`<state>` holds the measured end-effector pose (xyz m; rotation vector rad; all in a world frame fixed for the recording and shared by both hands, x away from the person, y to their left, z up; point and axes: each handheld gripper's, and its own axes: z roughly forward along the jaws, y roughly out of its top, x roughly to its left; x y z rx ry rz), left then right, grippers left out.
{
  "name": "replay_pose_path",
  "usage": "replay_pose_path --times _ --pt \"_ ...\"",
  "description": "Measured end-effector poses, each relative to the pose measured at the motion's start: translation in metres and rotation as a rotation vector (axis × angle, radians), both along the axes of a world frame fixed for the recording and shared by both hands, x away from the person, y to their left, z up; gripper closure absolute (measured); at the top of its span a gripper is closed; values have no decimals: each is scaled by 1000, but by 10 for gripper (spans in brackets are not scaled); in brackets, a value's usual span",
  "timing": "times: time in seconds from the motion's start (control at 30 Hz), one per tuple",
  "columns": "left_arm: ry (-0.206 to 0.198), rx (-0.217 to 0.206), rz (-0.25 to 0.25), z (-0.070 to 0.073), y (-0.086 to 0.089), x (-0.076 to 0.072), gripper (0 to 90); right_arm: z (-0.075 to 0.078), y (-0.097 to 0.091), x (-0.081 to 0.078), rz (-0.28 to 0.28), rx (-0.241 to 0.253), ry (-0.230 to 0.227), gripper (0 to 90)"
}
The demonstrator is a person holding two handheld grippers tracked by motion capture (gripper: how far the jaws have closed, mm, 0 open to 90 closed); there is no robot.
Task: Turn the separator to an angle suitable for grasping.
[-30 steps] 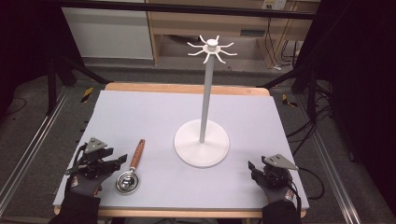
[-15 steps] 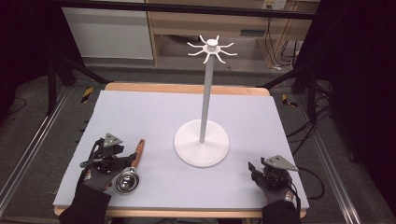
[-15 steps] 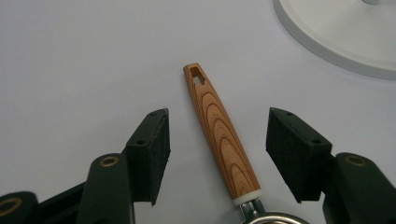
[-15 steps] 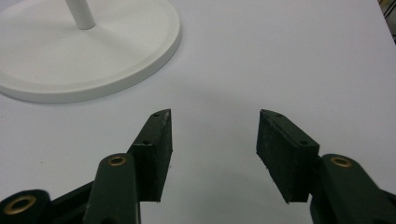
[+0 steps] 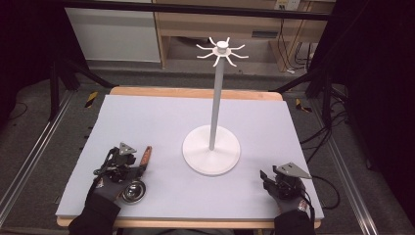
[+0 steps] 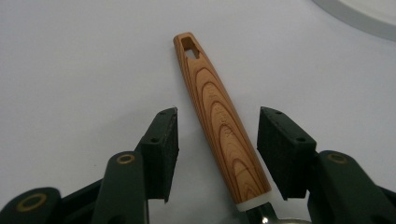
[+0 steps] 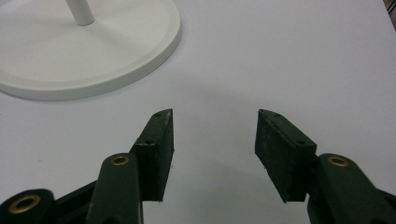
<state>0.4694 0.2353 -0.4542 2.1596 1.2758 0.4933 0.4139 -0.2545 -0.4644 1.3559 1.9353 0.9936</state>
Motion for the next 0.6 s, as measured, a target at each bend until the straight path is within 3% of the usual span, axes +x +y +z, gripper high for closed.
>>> replay_pose_path --times 0.3,0.4,0.6 --pt "33 6 -23 -6 -6 3 553 -1 0 0 1 -5 4 476" --pt "47 25 -25 -10 -9 4 555 0 0 0 4 -5 5 476" --pt "58 9 -49 -8 -10 2 598 0 1 0 8 1 7 478"
